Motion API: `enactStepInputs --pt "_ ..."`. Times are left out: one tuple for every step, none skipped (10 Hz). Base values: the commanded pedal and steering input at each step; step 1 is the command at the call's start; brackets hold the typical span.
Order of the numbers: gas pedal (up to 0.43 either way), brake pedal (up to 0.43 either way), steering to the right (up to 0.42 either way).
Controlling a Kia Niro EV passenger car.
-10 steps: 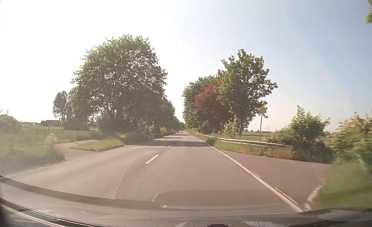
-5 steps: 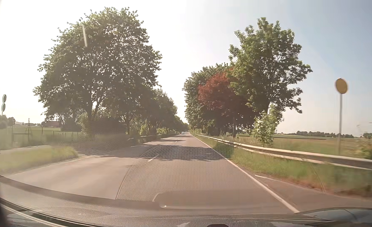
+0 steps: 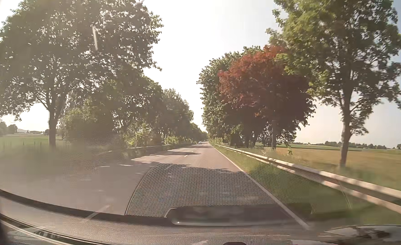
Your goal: Follow the waypoints while adhering to traffic rules and regulations
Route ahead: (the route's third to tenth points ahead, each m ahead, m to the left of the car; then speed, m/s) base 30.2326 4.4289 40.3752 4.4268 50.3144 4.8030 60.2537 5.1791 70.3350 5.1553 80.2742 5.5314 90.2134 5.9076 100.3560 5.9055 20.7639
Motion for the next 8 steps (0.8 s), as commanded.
enactStepInputs --pt "0.22 0.0 -0.009" --pt "0.22 0.0 -0.009" --pt "0.22 0.0 -0.009" --pt "0.22 0.0 -0.008" --pt "0.22 0.0 -0.007" --pt "0.22 0.0 -0.005" --pt "0.22 0.0 -0.003" --pt "0.22 0.0 -0.002"
